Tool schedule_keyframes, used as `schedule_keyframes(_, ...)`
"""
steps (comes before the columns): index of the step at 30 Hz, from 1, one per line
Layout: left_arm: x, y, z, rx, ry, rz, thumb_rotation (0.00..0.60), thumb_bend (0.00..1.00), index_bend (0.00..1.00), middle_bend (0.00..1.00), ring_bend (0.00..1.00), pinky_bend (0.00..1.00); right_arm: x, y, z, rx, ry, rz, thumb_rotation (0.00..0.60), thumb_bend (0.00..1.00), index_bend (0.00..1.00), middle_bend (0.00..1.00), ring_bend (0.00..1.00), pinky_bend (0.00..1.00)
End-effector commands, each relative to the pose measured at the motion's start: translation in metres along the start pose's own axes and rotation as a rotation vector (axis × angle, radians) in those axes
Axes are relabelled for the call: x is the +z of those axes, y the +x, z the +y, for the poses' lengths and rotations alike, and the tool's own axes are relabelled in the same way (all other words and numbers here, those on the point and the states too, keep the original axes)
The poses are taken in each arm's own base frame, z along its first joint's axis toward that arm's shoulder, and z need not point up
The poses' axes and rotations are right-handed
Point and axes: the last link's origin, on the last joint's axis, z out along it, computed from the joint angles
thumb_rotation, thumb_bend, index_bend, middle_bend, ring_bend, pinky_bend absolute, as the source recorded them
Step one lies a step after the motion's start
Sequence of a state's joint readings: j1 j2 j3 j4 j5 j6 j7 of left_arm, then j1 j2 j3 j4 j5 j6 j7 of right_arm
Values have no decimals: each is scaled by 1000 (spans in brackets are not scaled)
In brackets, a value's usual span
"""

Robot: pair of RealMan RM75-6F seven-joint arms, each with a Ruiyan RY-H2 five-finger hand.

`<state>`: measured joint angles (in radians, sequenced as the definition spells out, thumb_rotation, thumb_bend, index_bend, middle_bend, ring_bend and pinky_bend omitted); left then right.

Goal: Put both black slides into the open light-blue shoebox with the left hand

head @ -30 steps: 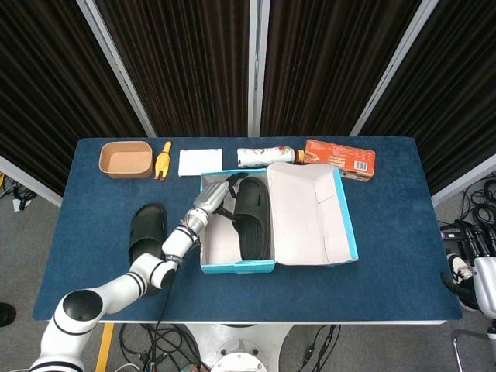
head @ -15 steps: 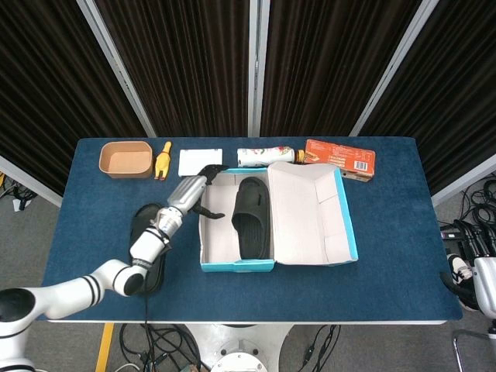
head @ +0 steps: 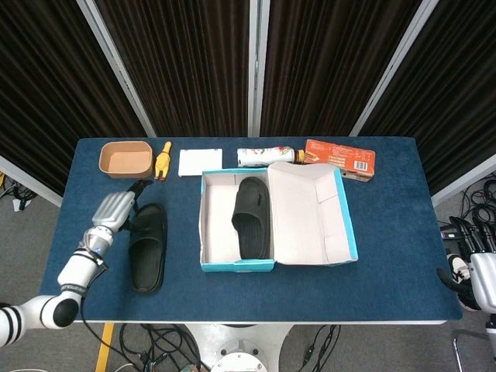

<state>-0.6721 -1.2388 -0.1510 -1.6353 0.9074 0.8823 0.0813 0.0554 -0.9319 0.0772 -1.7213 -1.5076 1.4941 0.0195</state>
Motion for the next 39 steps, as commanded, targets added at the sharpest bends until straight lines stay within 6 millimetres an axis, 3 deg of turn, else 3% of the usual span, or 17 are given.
schedule_keyframes(1, -10, -19, -13, 13, 54, -84, 600, 0, 83, 66, 561, 746, 1, -1, 0, 4, 4, -3, 600, 120, 0, 114, 0, 64)
schedule_keyframes(7, -7, -39, -15, 19, 101, -148, 600, 0, 84, 66, 598, 751, 1, -2, 0, 5, 8, -4, 600, 121, 0, 114, 0, 64)
schedule_keyframes(17, 14, -49, -17, 41, 185, -184, 600, 0, 90, 86, 624, 753, -3, -3, 3, 11, -4, -1, 600, 120, 0, 114, 0, 64)
schedule_keyframes(19, 17, -52, -17, 24, 194, -199, 600, 0, 117, 136, 652, 773, -4, -3, 3, 13, -5, -2, 600, 120, 0, 114, 0, 64)
schedule_keyframes(26, 26, -57, -26, -83, 234, -215, 600, 0, 428, 454, 822, 877, -4, -4, 3, 18, -3, 0, 600, 120, 0, 114, 0, 64)
schedule_keyframes(30, 24, -42, -35, -166, 256, -158, 600, 0, 529, 540, 846, 899, -6, -3, 4, 20, -8, 6, 600, 120, 0, 114, 0, 64)
schedule_keyframes(35, 13, -9, -40, -339, 227, -4, 600, 0, 541, 559, 846, 899, -7, -3, 6, 23, -16, 8, 600, 120, 0, 114, 0, 64)
schedule_keyframes(39, 11, 22, -27, -551, 124, 144, 600, 0, 543, 553, 840, 899, -7, -3, 6, 20, -9, 9, 600, 121, 0, 114, 0, 64)
